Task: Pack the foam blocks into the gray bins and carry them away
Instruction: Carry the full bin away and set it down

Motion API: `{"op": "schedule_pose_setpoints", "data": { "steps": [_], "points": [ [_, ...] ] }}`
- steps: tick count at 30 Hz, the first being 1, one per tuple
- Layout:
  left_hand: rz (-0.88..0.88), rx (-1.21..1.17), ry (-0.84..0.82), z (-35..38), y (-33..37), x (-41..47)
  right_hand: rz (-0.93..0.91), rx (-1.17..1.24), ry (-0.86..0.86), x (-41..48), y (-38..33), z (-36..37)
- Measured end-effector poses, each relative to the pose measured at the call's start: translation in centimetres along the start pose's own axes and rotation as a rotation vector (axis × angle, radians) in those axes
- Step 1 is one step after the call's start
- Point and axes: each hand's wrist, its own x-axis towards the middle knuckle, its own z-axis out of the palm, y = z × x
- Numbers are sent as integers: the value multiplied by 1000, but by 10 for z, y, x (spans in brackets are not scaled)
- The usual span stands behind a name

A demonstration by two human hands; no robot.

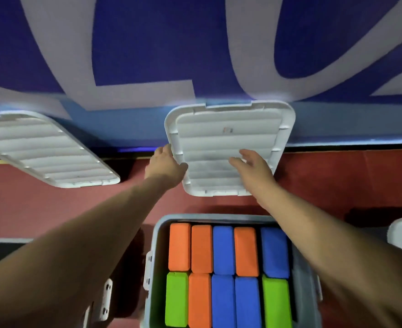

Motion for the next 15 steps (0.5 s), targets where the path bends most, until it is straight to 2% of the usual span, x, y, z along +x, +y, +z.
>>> {"op": "schedule_pose_setpoints", "data": {
  "steps": [6, 9, 12, 15],
  "points": [
    [255, 205, 94, -46, 69, 64, 77, 329, -48, 31, -59, 4],
    [240, 257, 77, -44, 83, 78, 144, 402, -60, 39, -58, 7],
    [246, 359, 134, -36, 79, 75, 186, 432, -98, 35, -43, 12],
    [372, 216, 121, -25, 64, 58, 260, 531, -125, 23, -30, 18]
  ]
}}
